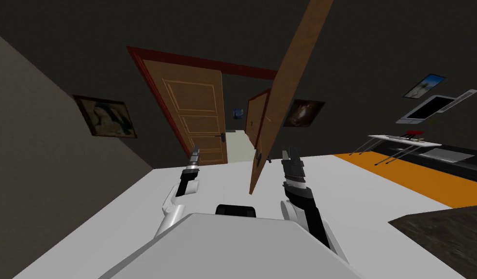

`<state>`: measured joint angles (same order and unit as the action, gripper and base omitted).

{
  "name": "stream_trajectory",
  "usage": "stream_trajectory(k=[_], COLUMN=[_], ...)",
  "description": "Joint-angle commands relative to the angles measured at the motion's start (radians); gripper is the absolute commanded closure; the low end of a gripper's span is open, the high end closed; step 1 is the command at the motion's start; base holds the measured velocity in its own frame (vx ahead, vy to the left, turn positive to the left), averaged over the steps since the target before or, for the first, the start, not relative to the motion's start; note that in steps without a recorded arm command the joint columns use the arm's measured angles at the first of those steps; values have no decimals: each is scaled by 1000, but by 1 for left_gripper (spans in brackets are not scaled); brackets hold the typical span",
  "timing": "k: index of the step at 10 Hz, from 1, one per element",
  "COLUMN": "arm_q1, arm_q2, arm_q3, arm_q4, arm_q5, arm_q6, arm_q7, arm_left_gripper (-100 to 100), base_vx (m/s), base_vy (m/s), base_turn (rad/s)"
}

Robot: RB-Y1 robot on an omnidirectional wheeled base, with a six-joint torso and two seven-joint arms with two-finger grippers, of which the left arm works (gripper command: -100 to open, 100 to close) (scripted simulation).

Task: Pull the door open

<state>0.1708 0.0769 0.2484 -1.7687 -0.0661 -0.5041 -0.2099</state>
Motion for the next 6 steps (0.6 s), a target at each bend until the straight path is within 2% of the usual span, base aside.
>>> stream_trajectory(k=[1,6], arm_q1=[-28,-133], arm_q2=[0,8], arm_q3=[31,141], arm_q4=[40,203], arm_q5=[4,20], arm_q6=[4,7], arm_q7=[-9,-30], arm_left_gripper=[-100,-100], base_vx=[92,73], base_vy=[76,81], base_turn=[-189,-183])
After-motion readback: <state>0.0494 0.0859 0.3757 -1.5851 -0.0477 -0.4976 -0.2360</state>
